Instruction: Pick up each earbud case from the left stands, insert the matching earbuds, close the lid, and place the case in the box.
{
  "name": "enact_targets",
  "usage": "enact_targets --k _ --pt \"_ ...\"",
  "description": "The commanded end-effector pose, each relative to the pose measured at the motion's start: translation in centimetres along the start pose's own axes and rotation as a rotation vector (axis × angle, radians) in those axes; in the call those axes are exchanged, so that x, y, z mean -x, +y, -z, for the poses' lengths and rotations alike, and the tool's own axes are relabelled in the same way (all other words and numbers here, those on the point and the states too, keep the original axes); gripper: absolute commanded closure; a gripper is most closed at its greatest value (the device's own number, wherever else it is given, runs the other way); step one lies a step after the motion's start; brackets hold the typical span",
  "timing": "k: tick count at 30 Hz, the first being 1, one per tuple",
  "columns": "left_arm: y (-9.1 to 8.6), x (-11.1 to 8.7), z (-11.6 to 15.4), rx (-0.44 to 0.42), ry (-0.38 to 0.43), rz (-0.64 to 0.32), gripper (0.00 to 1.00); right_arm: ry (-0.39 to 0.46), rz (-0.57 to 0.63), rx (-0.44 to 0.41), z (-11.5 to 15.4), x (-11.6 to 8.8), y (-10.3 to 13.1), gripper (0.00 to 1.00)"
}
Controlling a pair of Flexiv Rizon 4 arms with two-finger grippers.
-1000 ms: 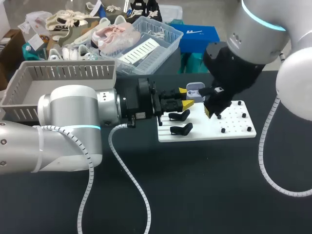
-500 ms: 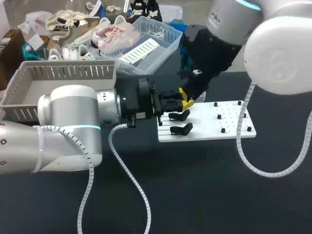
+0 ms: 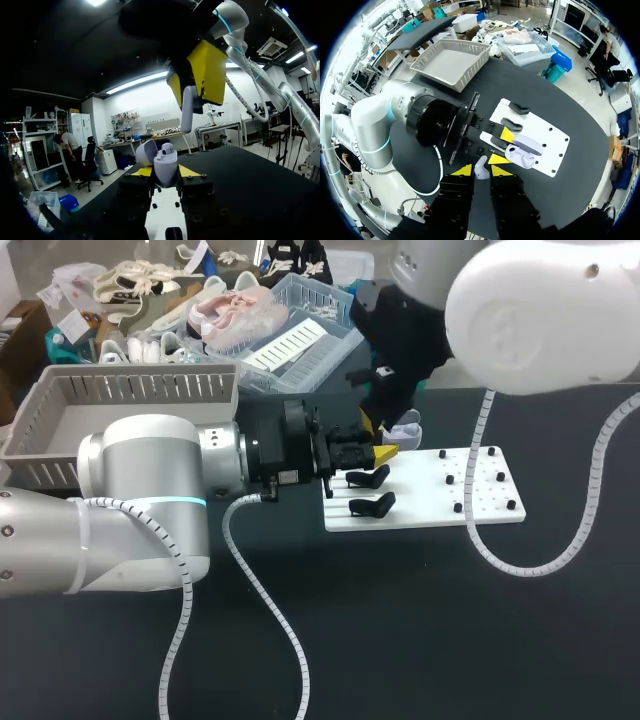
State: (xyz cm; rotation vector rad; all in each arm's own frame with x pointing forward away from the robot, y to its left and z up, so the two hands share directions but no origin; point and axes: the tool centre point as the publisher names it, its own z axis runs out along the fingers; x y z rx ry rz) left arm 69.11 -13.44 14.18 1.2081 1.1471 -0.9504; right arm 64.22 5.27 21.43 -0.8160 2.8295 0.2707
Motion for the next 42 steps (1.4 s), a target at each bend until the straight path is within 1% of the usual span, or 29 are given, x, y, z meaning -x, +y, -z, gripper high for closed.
enact_targets --k 1,7,13,24,29,35,42 --pt "-0.1 0.0 0.0 0.005 -0.002 -0.002 1.0 0.042 -0.007 -0.005 -0.2 0.7 -0.6 1.0" --pt "-0.1 0.0 0.0 0.005 -0.002 -0.002 1.0 0.059 -0.013 -0.026 -0.1 0.4 -1.8 1.0" --pt "-0.1 0.0 0.0 0.005 -0.002 -0.002 1.0 0.064 -0.043 -0.027 -0.4 0.2 -3.0 1.0" --pt "-0.1 0.0 0.0 0.005 -0.002 -0.002 1.0 0.076 -0.041 -0.019 -1.4 0.3 -3.5 1.0" --pt "-0.1 0.0 0.0 0.005 -0.002 -0.002 1.0 0.074 0.004 -0.032 -1.2 0.2 -3.5 1.0" --pt "-0.1 0.0 0.0 0.005 -0.002 -0.002 1.0 0.091 0.098 -0.056 -1.0 0.1 -3.5 1.0" --pt "-0.1 0.0 0.0 0.005 -0.002 -0.002 1.0 0.1 0.103 -0.059 -1.3 0.0 -3.6 1.0"
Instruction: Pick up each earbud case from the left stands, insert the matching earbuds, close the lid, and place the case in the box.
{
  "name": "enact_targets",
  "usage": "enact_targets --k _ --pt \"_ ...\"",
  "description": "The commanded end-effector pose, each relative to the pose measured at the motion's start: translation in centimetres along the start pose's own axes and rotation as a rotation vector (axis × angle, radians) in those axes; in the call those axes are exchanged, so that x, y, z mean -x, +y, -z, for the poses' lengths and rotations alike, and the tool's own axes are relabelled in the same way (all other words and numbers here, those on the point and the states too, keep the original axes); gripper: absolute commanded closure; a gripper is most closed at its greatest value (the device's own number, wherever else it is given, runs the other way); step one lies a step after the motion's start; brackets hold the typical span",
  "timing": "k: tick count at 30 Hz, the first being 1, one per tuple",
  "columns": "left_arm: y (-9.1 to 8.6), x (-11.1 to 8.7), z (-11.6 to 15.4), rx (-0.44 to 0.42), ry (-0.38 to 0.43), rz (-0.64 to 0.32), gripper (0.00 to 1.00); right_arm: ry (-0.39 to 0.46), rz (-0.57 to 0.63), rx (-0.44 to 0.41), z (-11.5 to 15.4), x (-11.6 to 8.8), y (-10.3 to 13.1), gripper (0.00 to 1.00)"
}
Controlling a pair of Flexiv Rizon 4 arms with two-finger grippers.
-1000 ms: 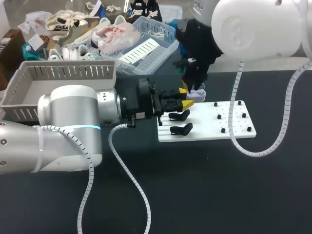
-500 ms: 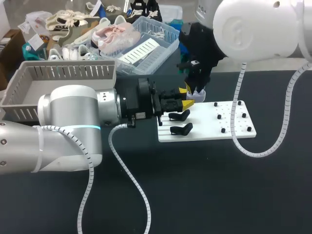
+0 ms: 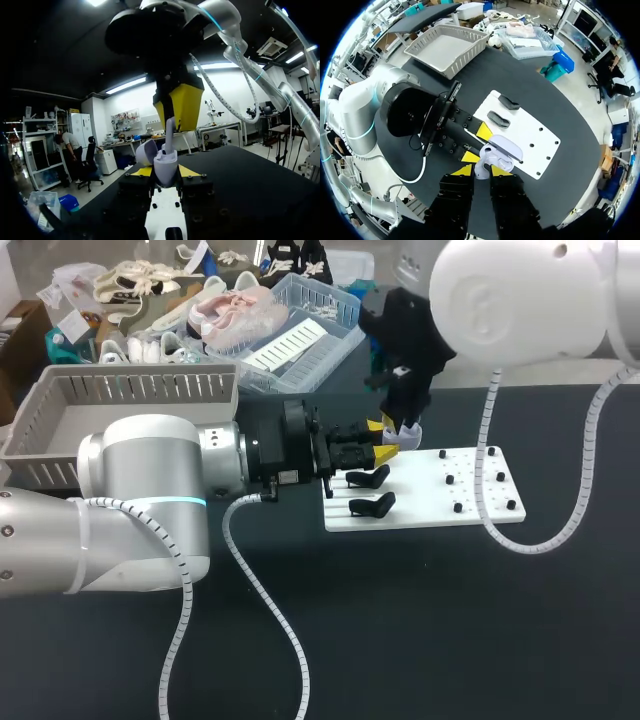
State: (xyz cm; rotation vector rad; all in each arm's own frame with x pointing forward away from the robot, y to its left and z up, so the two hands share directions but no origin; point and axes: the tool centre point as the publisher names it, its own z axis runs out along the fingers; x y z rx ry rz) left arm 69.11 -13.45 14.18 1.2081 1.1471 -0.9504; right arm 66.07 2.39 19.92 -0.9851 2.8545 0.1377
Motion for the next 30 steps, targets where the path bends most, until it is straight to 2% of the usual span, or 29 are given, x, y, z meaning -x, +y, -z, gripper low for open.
enact_targets --k 1,30 --pt "-0.06 -0.04 -0.04 0.005 -0.002 -0.002 1.0 0.005 -0.003 0.0 -0.24 0.26 -0.08 1.0" --pt "-0.06 -0.04 -0.04 0.005 -0.002 -0.002 1.0 0.014 -0.005 0.005 -1.22 0.89 -0.63 1.0"
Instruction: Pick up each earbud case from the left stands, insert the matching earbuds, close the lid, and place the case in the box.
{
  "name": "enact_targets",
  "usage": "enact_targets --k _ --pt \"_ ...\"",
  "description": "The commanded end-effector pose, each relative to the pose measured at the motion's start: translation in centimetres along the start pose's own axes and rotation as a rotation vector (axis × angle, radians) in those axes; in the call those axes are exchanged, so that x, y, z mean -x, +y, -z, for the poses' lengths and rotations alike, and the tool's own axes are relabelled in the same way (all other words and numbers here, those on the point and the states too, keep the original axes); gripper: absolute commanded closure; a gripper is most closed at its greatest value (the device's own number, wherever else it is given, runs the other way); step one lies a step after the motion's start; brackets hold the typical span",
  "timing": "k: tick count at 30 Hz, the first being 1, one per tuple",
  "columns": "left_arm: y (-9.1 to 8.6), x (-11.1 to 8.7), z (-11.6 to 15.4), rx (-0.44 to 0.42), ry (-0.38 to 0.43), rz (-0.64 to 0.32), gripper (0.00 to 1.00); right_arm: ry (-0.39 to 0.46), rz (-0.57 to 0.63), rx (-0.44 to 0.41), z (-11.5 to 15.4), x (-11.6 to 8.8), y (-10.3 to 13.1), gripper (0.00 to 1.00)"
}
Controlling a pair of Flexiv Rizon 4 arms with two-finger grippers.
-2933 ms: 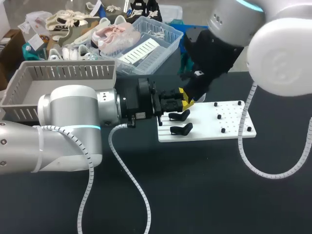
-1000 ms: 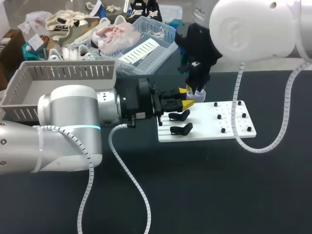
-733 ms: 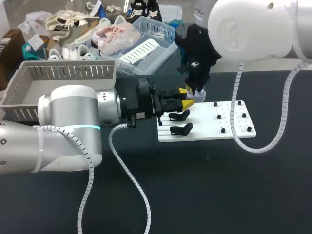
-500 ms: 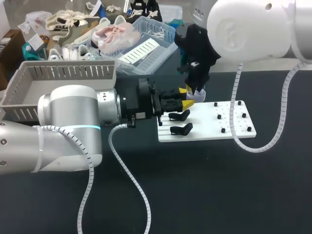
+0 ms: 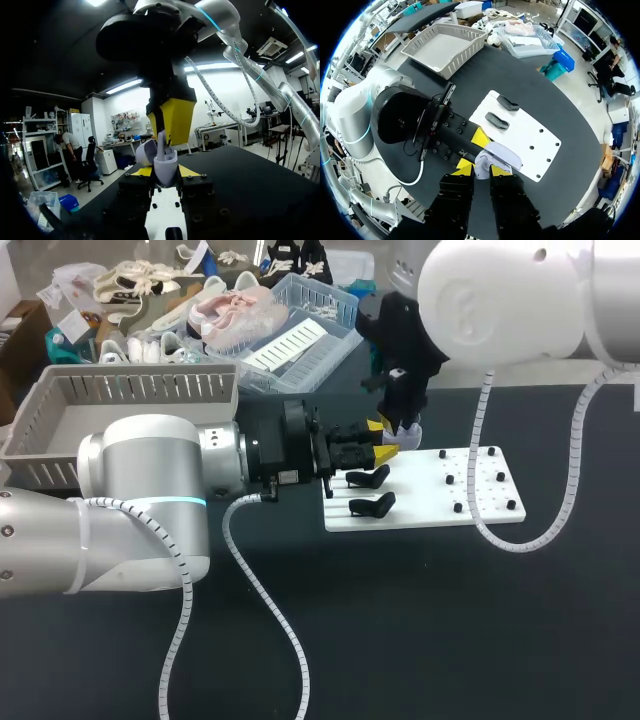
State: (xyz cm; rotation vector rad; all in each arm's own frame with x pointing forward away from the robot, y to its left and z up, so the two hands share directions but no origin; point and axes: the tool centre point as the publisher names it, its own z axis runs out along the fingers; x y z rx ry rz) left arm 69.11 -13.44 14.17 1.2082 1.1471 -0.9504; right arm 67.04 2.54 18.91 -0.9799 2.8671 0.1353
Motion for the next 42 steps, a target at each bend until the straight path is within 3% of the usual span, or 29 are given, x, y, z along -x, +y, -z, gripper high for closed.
enact_targets --k 1,15,16,19,22,25,34,42 --pt "-0.1 0.0 0.0 0.005 -0.002 -0.002 1.0 0.005 0.002 0.004 -0.2 0.2 -0.1 1.0" --pt "-0.1 0.0 0.0 0.005 -0.002 -0.002 1.0 0.013 0.001 0.018 -0.6 0.2 0.1 1.0" --pt "-0.1 0.0 0.0 0.005 -0.002 -0.002 1.0 0.014 0.001 0.018 -0.6 0.1 0.1 0.83" --pt "-0.1 0.0 0.0 0.005 -0.002 -0.002 1.0 0.013 -0.001 0.017 -0.5 0.1 0.1 0.85" --pt "-0.1 0.0 0.0 0.005 -0.002 -0.002 1.0 0.009 -0.003 0.017 -0.4 0.0 0.1 0.81" --pt "-0.1 0.0 0.0 0.005 -0.002 -0.002 1.0 0.009 -0.009 0.018 -0.4 -0.1 0.1 0.65" --pt "-0.1 0.0 0.0 0.005 -0.002 -0.002 1.0 -0.008 -0.015 0.014 0.4 -0.5 0.2 0.69" --pt "-0.1 0.0 0.0 0.005 -0.002 -0.002 1.0 -0.073 -0.045 -0.017 2.8 0.0 -1.1 0.64"
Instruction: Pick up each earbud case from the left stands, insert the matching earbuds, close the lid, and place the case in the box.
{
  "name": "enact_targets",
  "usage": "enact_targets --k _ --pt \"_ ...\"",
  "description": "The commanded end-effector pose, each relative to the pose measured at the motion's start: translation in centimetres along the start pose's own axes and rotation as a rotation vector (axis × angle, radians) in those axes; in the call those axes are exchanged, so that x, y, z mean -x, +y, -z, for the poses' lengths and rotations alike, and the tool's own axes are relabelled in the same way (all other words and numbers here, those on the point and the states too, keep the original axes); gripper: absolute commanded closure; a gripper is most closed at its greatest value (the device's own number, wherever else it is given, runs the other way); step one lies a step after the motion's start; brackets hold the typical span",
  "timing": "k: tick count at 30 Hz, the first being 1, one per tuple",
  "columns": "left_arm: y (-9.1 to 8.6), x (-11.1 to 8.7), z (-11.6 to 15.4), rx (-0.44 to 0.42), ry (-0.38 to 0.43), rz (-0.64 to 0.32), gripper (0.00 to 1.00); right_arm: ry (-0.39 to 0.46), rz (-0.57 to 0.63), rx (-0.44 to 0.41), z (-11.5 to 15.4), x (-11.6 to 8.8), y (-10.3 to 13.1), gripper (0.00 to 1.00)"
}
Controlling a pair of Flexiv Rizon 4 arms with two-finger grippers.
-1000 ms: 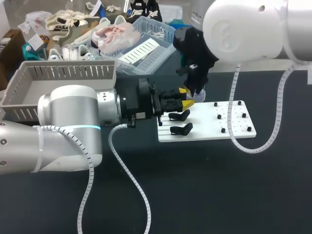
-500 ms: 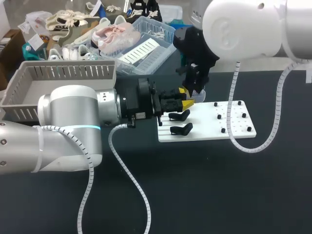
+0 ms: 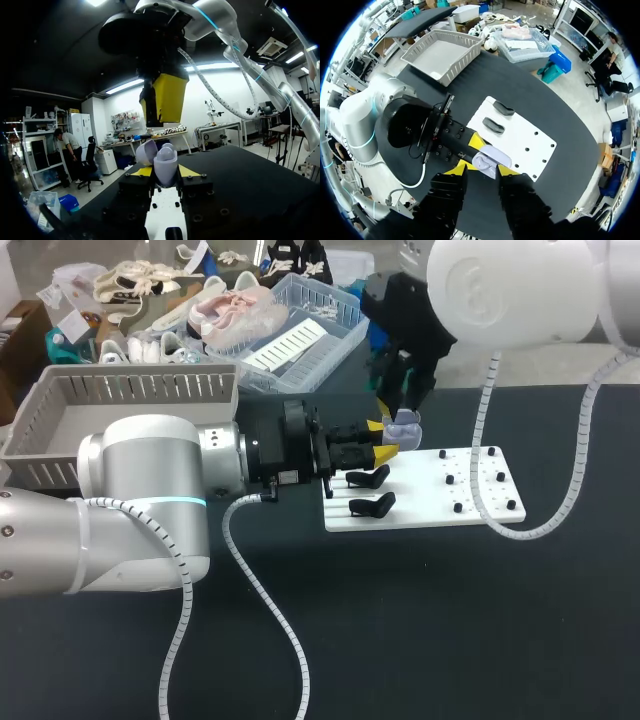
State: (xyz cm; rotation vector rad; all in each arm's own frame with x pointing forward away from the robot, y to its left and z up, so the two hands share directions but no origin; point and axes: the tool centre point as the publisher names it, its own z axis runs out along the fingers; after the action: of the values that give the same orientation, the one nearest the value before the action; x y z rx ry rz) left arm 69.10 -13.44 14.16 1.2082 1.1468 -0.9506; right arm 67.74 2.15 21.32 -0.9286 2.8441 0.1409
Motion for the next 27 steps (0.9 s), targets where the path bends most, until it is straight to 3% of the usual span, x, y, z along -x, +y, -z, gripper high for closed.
enact_targets --k 1,15,27 --pt "0.0 0.0 -0.1 0.005 -0.002 -0.001 1.0 -0.04 -0.026 -0.005 0.4 -0.3 -0.9 0.64" --pt "0.0 0.0 -0.1 0.005 -0.002 -0.001 1.0 -0.054 -0.123 0.004 -1.4 3.2 -5.6 0.65" --pt "0.0 0.0 -0.1 0.005 -0.002 -0.001 1.0 -0.025 -0.129 0.037 -3.3 3.6 -5.6 0.67"
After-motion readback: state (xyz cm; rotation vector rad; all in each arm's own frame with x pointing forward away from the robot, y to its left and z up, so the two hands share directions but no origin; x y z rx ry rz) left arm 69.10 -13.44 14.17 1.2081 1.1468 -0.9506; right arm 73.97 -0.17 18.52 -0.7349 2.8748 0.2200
